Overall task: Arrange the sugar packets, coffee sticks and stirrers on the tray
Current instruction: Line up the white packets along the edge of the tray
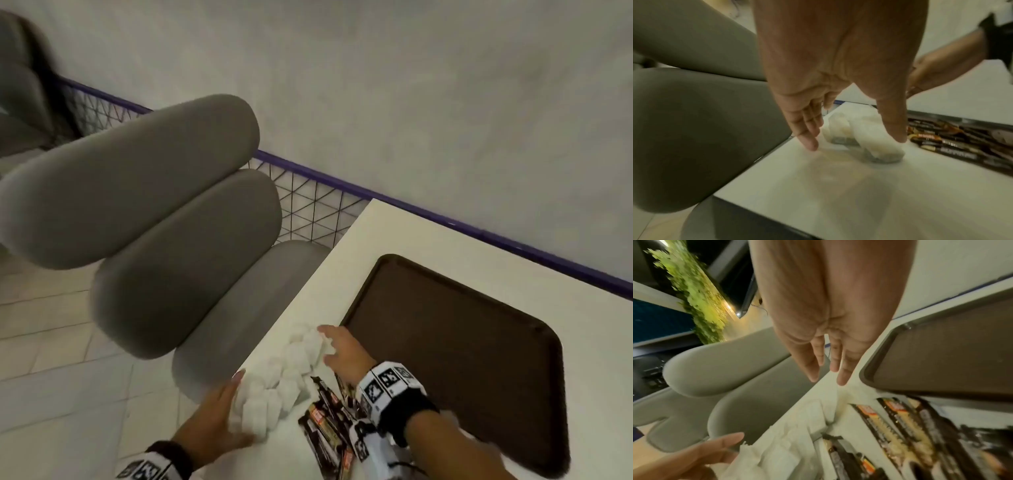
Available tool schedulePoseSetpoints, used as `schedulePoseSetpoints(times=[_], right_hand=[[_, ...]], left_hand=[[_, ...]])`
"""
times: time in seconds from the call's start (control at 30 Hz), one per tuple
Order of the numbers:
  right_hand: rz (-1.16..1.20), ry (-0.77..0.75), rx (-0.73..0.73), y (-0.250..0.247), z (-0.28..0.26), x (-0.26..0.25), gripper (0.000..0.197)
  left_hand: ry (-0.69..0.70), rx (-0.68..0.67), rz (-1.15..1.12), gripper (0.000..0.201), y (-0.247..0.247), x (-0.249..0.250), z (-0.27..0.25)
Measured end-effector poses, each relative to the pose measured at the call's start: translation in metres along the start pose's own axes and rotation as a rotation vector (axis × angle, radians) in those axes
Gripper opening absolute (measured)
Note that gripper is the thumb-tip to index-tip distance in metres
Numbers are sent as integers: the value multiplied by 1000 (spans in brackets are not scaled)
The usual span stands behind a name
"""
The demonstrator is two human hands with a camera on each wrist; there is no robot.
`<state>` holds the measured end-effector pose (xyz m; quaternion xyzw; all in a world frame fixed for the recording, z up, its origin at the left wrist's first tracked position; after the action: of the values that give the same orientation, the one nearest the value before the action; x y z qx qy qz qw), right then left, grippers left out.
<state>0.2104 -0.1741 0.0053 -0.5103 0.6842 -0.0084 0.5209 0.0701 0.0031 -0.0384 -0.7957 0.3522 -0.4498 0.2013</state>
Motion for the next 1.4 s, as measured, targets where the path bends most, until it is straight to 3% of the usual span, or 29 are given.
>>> schedulePoseSetpoints(times=[0.13,0.33,0.47,0.6,0.73,0.83,0.97,1.03,1.17,1.3,1.4], right_hand=[[-77,74,-34,9,25,-8,72],[-174,190,-88,19,51,-7,79],[-191,216,-96,23,54,-3,73],[-94,235,-93,24,50,4,50],[-23,205,-131,21,45,9,51],[-20,142,-40,13,43,5,38],[14,124,61,7,43,-1,29],[43,110,87,3,42,-2,27],[116,96,185,-19,35,0,25],[116,94,222,-37,29,9,28],[134,62,235,-45,25,11,29]], left_hand=[[12,25,46,119,-2,7,14],[-13,20,-75,106,-6,14,34],[18,13,-73,95,-11,21,50],[58,16,-55,79,-15,33,66],[93,51,-90,64,-19,40,77],[104,55,-138,60,-20,43,85],[101,34,-175,87,-16,46,91],[91,19,-139,91,-12,48,93],[158,17,37,65,-11,55,99],[242,94,32,40,-12,56,102],[266,120,40,43,-11,54,100]])
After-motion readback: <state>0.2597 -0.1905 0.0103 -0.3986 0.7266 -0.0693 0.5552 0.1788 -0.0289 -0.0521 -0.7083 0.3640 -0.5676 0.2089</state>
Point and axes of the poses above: each hand's wrist, its own z-axis towards the middle knuckle, its own y-axis out of the palm, x = y × z, the point moved 8 cm from there along z, towards the middle knuckle, and after that the axes turned 3 degrees about -x, right-handed, at the moved point
